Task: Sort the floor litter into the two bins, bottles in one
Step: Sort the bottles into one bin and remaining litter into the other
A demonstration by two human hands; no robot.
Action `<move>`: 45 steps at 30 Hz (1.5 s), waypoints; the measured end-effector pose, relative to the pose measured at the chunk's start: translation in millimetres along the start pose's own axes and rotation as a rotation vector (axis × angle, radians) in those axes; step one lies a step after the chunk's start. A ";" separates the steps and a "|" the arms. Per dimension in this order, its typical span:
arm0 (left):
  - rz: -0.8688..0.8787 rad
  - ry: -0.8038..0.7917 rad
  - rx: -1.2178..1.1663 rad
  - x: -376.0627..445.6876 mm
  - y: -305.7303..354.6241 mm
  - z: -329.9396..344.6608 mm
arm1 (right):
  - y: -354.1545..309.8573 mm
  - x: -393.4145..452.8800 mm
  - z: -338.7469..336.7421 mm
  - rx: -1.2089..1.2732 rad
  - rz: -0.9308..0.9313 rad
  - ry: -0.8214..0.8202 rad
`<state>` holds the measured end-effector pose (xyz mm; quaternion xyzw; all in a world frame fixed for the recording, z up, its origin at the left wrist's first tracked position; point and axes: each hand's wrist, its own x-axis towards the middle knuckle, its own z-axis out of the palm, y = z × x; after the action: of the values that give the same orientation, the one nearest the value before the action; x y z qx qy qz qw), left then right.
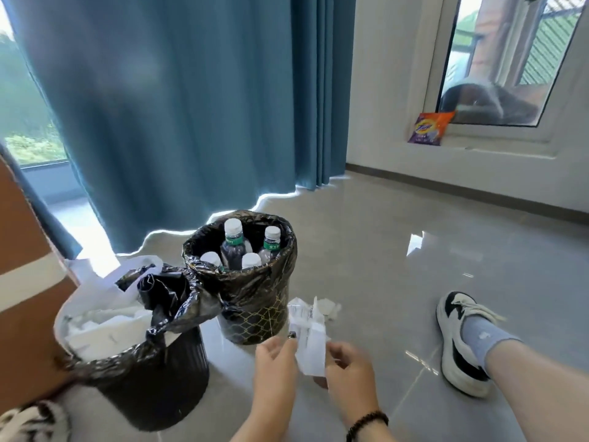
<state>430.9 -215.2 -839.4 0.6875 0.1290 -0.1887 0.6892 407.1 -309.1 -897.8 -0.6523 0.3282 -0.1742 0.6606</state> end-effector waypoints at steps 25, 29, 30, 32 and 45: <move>0.732 -0.117 0.734 -45.7 134.7 -127.3 | -209.2 -38.6 39.8 -0.338 -0.412 -0.809; 0.636 -0.153 0.641 -40.0 132.5 -127.4 | -183.2 -41.4 31.0 -0.153 -0.219 -0.769; 0.585 -0.162 0.559 -38.7 131.2 -129.2 | -177.3 -41.2 29.3 -0.131 -0.190 -0.763; 0.435 -0.222 0.328 -36.8 130.6 -134.6 | -170.7 -42.3 25.6 -0.082 -0.165 -0.730; 0.364 -0.531 0.140 -52.3 128.0 -128.0 | -190.8 -52.2 0.0 0.101 -0.187 -0.770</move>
<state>450.5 -85.5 -704.3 0.6718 -0.1935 -0.2436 0.6723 407.0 -291.5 -700.8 -0.6637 -0.0132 0.0079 0.7478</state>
